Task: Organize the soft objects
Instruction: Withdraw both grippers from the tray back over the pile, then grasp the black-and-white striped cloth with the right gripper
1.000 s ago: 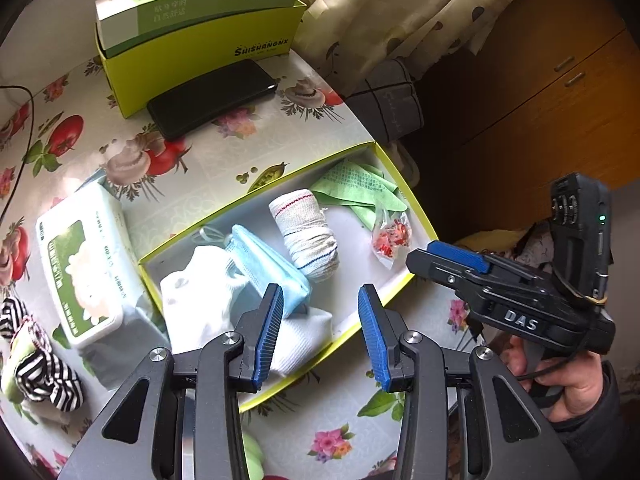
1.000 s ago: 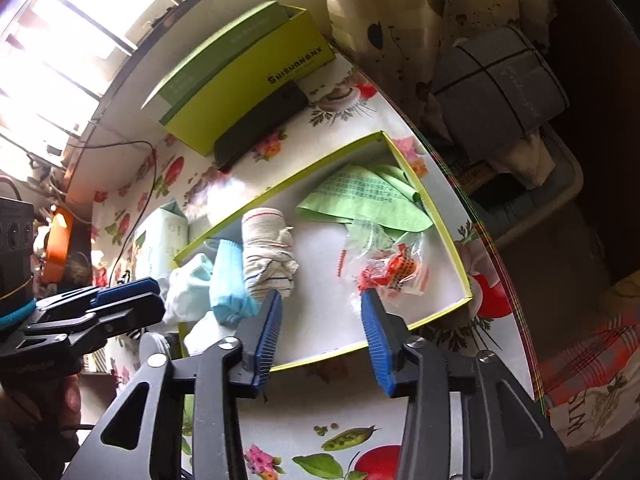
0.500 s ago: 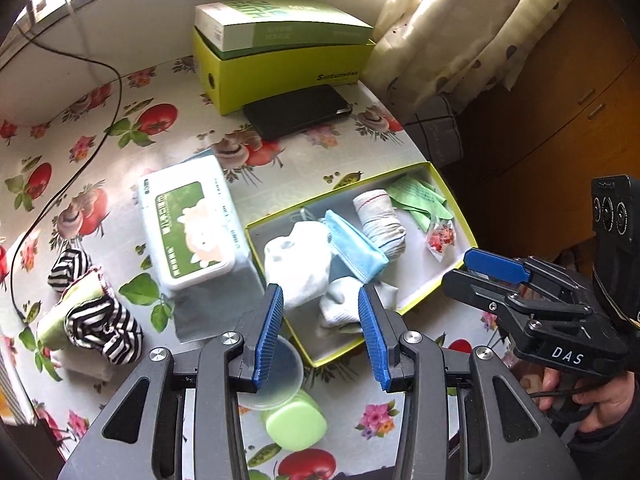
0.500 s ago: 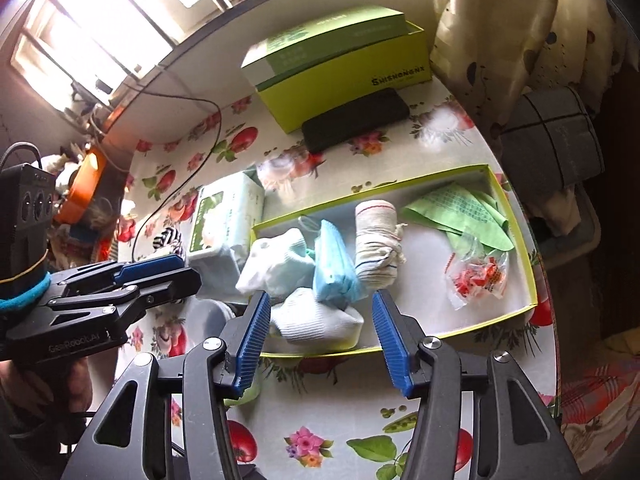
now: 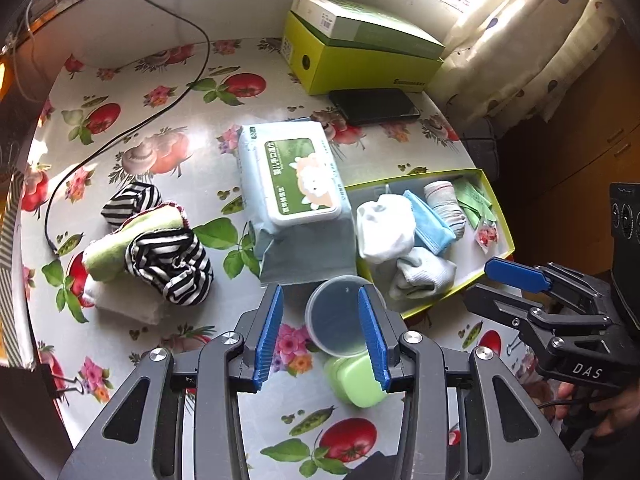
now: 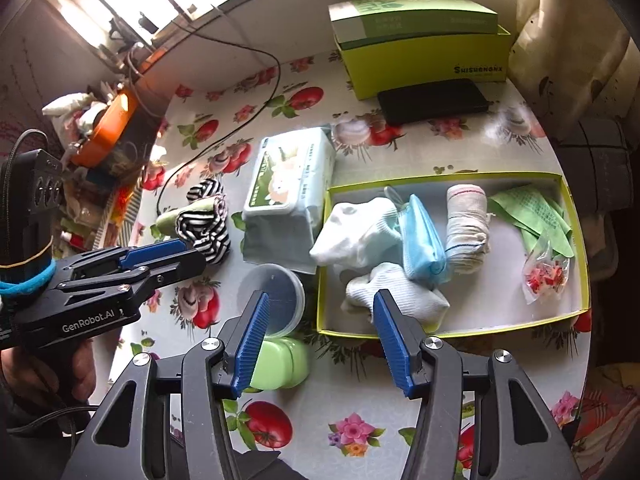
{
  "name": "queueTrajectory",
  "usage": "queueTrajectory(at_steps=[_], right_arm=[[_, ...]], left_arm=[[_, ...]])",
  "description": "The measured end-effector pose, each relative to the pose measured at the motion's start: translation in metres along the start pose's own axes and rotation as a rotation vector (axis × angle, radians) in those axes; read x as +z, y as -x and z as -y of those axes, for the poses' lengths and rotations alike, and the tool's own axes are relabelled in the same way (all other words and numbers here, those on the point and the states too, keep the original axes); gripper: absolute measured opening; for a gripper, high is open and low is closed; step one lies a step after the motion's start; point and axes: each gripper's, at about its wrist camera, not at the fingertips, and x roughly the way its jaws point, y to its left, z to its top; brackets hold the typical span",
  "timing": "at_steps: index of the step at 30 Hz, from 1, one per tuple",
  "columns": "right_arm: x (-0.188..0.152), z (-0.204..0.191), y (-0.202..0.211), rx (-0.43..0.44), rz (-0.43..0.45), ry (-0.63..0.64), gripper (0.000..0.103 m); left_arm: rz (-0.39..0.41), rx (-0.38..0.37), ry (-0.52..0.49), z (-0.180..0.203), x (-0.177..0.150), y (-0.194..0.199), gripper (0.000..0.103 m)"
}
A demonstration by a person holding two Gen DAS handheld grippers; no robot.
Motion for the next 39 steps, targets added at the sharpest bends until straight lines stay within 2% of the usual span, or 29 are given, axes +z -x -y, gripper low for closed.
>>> queueTrajectory(at_steps=[27,34,39], right_arm=[[0.01,-0.058,-0.037,0.03,-0.106,0.121,0.054],[0.014,-0.072,-0.048,0.048,-0.127,0.155,0.054],[0.02,-0.085,-0.057,0.06,-0.139,0.193,0.054]], left_arm=[[-0.027,0.027,0.172,-0.072,-0.031,-0.004,0.04],[-0.039,0.043,0.238,-0.1,-0.042,-0.006,0.04],[-0.034,0.052,0.321,-0.129,-0.046,-0.004,0.04]])
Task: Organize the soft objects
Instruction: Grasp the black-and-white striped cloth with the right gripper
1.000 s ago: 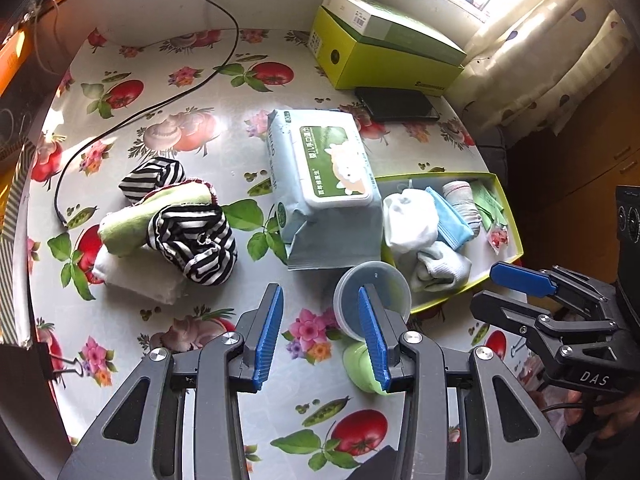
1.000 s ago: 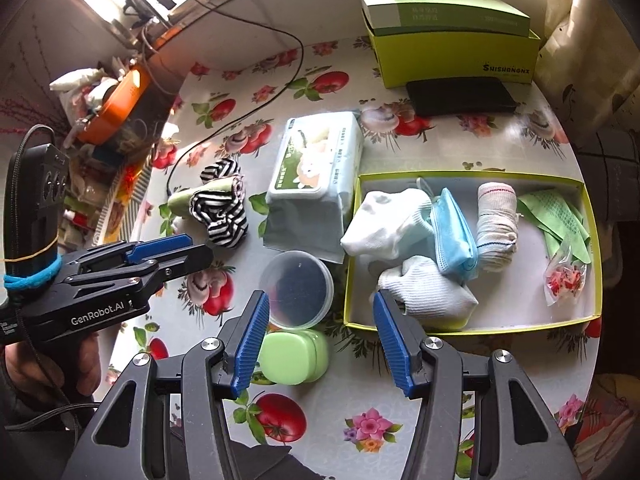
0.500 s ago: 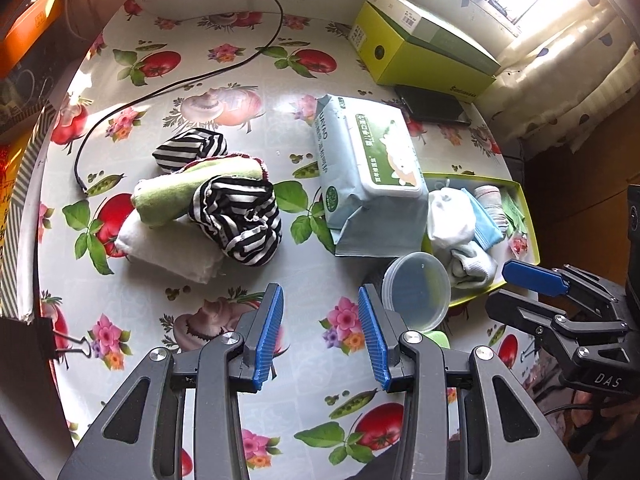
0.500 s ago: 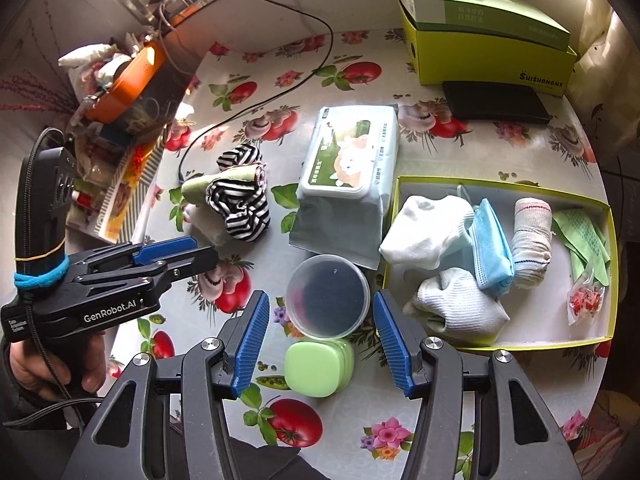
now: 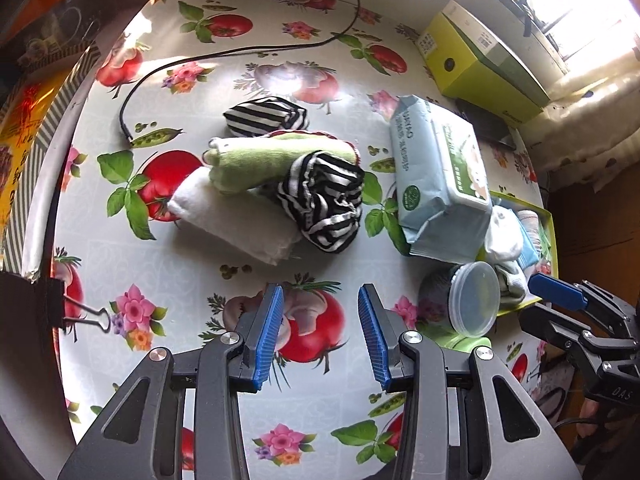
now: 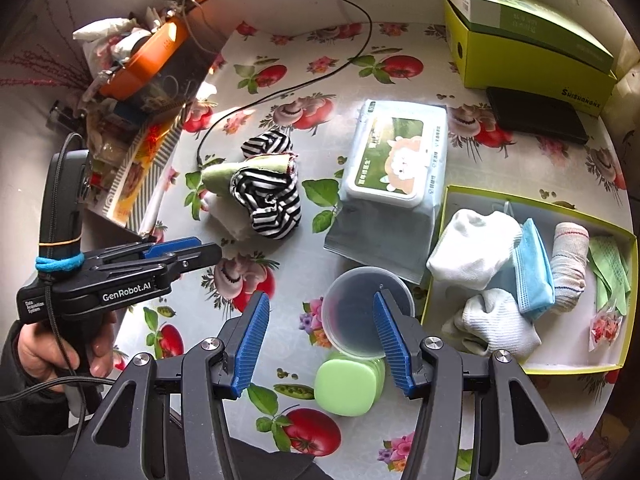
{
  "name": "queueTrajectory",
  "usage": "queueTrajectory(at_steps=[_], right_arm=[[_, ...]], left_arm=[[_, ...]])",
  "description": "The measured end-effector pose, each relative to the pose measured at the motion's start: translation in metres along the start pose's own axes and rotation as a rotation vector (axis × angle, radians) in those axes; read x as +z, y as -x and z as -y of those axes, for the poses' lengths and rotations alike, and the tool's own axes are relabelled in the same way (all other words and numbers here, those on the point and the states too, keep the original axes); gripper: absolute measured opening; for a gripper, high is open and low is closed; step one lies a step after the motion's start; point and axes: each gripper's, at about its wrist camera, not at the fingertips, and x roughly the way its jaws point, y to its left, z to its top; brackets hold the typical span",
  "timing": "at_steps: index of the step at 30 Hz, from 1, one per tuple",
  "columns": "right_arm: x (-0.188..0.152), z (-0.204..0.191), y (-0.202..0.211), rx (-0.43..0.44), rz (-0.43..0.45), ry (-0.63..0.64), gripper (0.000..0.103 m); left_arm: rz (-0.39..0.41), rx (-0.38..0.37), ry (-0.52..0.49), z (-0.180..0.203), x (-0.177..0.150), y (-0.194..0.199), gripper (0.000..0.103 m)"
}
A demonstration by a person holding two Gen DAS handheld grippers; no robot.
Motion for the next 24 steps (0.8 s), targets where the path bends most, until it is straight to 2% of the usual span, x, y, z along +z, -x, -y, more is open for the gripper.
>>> queueTrajectory(at_steps=[8,16,24], right_arm=[[0.026,-0.025,-0.027,0.012,-0.025,0.073,0.054],[0.059,-0.052,-0.075,0.017,-0.068,0.138,0.057],[0.081,-0.057,-0.126,-0.007,-0.136,0.142,0.058]], left_arm=[[0.027,0.004,0.091,-0.033,0.009,0.005,0.04],[0.018,0.001,0.148,-0.054,0.006,-0.003,0.04],[0.013,-0.015,0.218,-0.079,0.003,-0.009,0.04]])
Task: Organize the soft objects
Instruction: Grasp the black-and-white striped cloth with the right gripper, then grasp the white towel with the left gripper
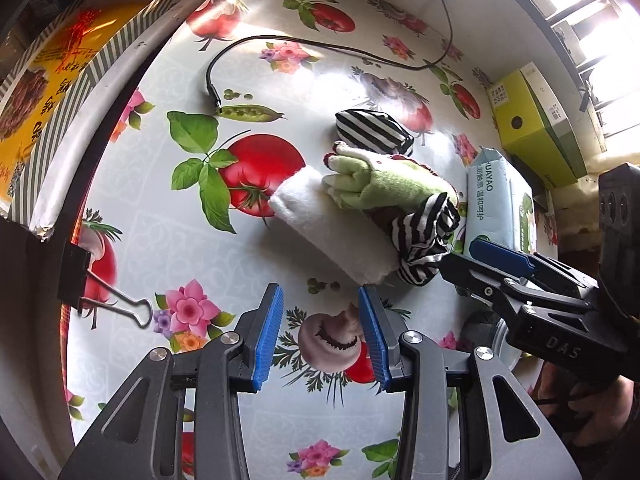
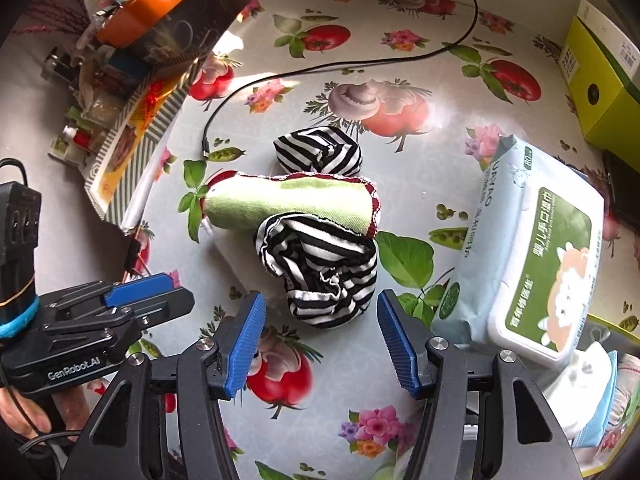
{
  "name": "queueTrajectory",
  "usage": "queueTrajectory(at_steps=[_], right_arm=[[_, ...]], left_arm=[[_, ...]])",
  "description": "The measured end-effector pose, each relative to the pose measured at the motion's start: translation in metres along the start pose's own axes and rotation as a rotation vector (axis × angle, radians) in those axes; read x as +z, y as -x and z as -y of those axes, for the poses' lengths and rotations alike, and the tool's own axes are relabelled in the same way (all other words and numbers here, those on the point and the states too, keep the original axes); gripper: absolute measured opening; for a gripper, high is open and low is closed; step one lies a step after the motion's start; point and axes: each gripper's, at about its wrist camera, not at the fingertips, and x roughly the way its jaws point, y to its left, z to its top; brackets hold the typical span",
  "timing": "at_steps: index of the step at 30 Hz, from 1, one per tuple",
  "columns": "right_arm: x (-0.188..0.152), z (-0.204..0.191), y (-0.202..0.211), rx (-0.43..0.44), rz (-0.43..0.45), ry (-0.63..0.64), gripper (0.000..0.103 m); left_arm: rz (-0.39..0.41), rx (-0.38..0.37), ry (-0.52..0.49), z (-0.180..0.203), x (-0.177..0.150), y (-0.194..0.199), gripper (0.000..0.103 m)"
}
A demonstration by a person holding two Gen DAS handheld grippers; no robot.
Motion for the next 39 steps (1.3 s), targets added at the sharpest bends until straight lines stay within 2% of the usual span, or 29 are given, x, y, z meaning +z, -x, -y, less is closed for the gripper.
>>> queueTrajectory(at_steps=[8,9,10,12,13,20,27,39], right_arm=[[0.01,-0.001,-0.028,-0.01,-0.045,0.002,0.056],[0.01,-0.001,-0.028,-0.005,-0.044,0.006,0.047],[0.01,-0.002,-0.028,0.001,-0.043,0.014,0.031],[0.008,-0.003,-0.026,0.001,-0.037,0.029,0.019],[0.007,-0.004,-0.024,0.004,-0.03,0.033,0.016],[-0.011,0.0,0.011,0.018,0.027,0.039,0.014],[-0.024,0.006,0.039,0.037,0.069,0.007,0.014],[-0.031,0.01,0.053,0.044,0.093,-0.009,0.015]], left_arm=[[-0.006,-0.021,0.04,-0.011,0.004,-0.005,0.04],[-0.007,-0.022,0.042,-0.011,0.005,-0.006,0.04],[-0.008,-0.023,0.043,-0.011,0.005,-0.006,0.04],[-0.012,-0.028,0.047,-0.011,0.008,-0.007,0.04],[-0.013,-0.031,0.049,-0.011,0.009,-0.008,0.04],[-0.027,-0.057,0.074,-0.002,0.014,-0.016,0.04],[-0.051,-0.052,0.153,0.007,0.024,-0.037,0.041],[-0.046,-0.014,0.212,0.02,0.038,-0.053,0.042]])
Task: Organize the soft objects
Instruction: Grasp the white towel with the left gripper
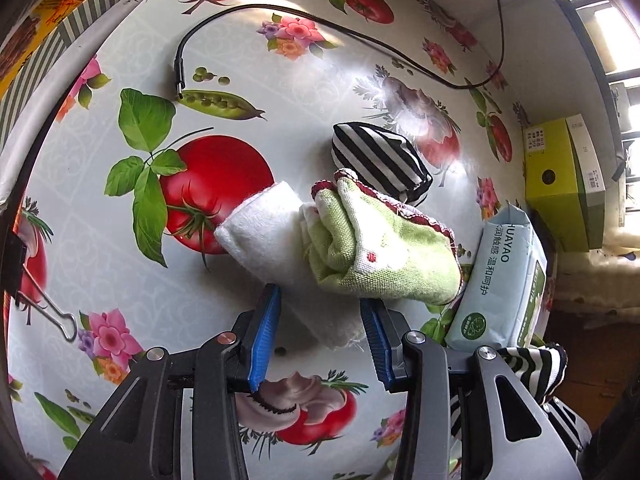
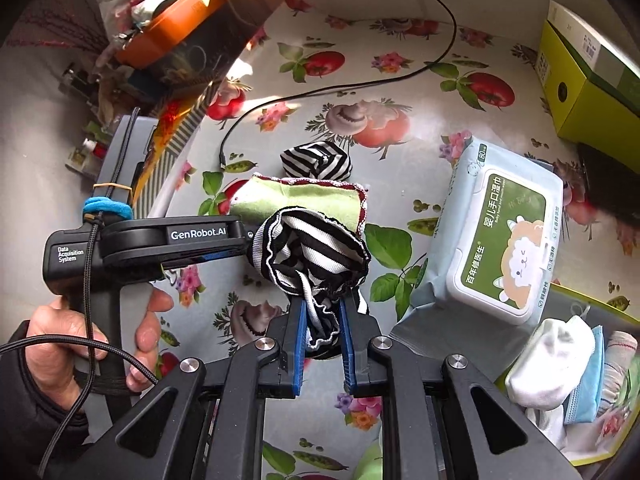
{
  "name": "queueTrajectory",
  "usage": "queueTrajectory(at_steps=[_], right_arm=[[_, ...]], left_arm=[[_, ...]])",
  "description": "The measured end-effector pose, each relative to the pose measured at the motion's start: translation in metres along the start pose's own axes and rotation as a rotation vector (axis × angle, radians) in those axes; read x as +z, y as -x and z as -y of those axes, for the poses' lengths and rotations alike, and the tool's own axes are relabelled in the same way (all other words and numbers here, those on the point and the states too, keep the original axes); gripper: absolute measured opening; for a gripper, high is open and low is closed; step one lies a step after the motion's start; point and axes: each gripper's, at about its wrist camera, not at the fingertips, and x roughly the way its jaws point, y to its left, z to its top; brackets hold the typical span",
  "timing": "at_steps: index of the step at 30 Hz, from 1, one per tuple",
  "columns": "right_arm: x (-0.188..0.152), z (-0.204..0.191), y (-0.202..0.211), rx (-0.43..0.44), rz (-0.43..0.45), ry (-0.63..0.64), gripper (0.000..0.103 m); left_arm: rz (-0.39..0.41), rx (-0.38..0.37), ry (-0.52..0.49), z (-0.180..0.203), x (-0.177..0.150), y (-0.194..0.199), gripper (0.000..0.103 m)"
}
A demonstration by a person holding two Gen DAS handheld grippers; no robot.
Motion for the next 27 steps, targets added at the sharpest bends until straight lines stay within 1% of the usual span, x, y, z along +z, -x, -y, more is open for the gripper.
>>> queueTrajectory(at_steps=[3,4,5,6,10,12,18,23,27], right_arm=[[0.0,-0.001,0.003,-0.001,0.006,0.004,0.014],[0.0,-0.002,0.004,-0.002,0.008,0.006,0.014],[0.0,-0.002,0.005,-0.003,0.01,0.007,0.014],[-0.001,-0.002,0.006,-0.003,0.01,0.007,0.014],[-0.003,-0.001,0.006,0.0,0.011,0.003,0.014],[-0.004,-0.001,0.008,0.001,0.013,0.0,0.014],[-0.012,0.001,0.015,0.001,0.018,-0.003,0.014],[-0.02,0.002,0.021,0.002,0.017,-0.009,0.014],[-0.027,0.003,0.026,0.002,0.023,-0.014,0.014]], left_arm=[[-0.031,0.027,-0.01,-0.001,0.001,-0.01,0.042],[-0.018,0.027,-0.024,0.0,0.0,-0.009,0.042],[-0.016,0.033,-0.043,0.0,0.0,-0.009,0.04],[-0.017,0.029,-0.058,0.0,-0.001,-0.009,0.031],[-0.016,0.015,-0.101,-0.005,-0.007,-0.005,0.02],[-0.016,0.02,-0.122,-0.011,-0.012,0.001,0.018],[-0.011,0.033,-0.164,-0.036,-0.031,0.021,0.016],[0.002,0.053,-0.158,-0.053,-0.045,0.035,0.016],[0.041,0.091,-0.14,-0.06,-0.047,0.048,0.015]])
